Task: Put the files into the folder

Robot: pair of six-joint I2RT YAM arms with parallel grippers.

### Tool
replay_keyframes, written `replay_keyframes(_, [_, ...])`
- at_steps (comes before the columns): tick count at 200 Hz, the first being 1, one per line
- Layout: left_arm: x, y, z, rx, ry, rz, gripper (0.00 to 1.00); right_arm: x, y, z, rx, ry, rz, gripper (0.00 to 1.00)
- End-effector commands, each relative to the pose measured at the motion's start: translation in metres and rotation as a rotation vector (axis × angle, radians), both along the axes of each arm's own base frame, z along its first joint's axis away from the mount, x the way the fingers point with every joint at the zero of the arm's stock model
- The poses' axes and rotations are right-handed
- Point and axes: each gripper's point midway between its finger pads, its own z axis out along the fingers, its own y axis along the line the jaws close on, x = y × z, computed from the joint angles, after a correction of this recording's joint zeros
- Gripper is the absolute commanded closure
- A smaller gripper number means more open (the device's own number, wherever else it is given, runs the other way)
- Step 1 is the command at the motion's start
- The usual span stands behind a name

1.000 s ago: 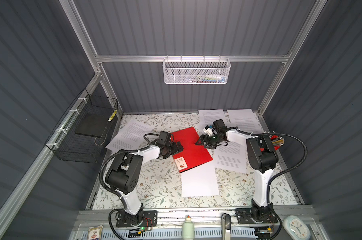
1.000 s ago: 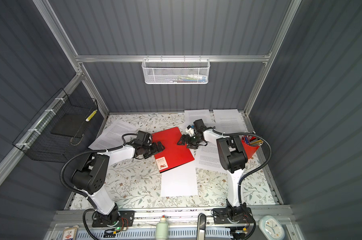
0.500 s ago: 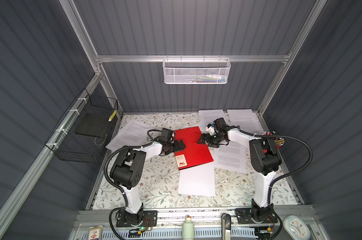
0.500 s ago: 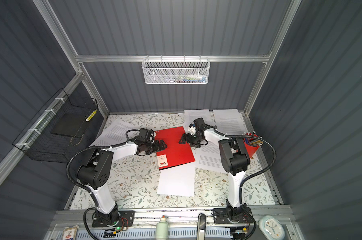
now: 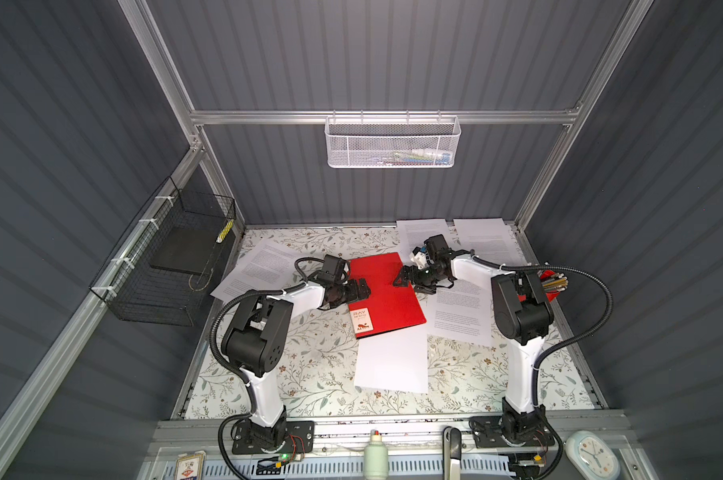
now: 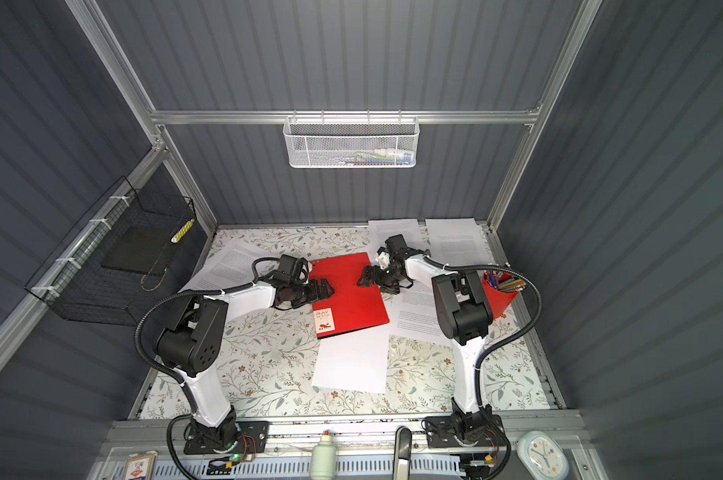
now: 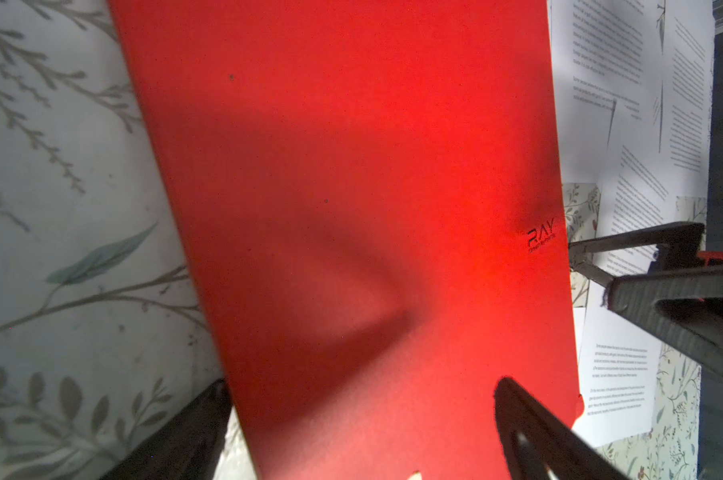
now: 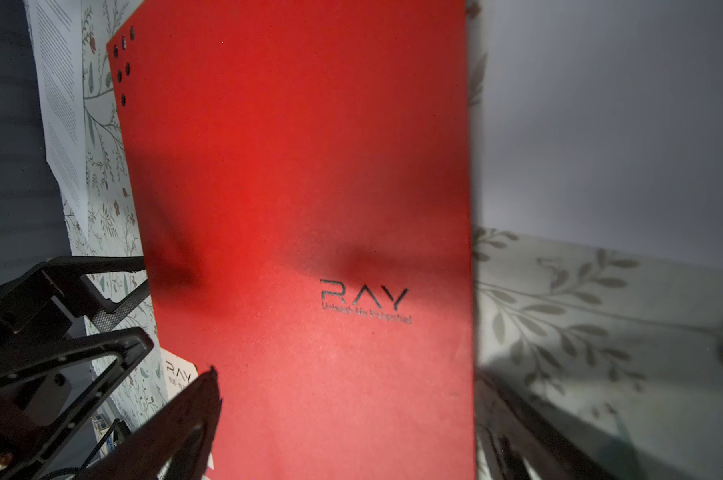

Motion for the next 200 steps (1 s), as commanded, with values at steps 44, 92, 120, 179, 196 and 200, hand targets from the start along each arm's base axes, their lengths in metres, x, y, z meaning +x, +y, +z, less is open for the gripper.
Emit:
replay_keyframes(44, [-0.038,0.009,-0.064,0.062,0.216,-0.018,0.0,-0.01,0.022,0.05,0.144,-0.022,0.044,0.06])
replay_keyframes(92, [-0.037,0.007,-0.066,0.054,0.222,-0.022,0.0,-0.009,0.027,0.085,0.188,-0.075,0.063,0.07])
replay_keyframes(120, [-0.037,0.004,-0.063,0.036,0.226,-0.031,0.0,-0.014,0.034,0.112,0.276,-0.117,0.1,0.08])
replay_keyframes(179, [-0.031,-0.005,-0.056,-0.025,0.222,-0.052,0.0,-0.031,0.05,0.116,0.484,-0.102,0.152,0.31])
replay_keyframes(196, [-0.028,-0.006,-0.055,-0.029,0.217,-0.052,0.0,-0.029,0.045,0.099,0.421,-0.099,0.129,0.37])
replay_keyframes(200, [-0.028,-0.006,-0.055,-0.03,0.219,-0.051,0.0,-0.028,0.044,0.097,0.414,-0.102,0.126,0.39])
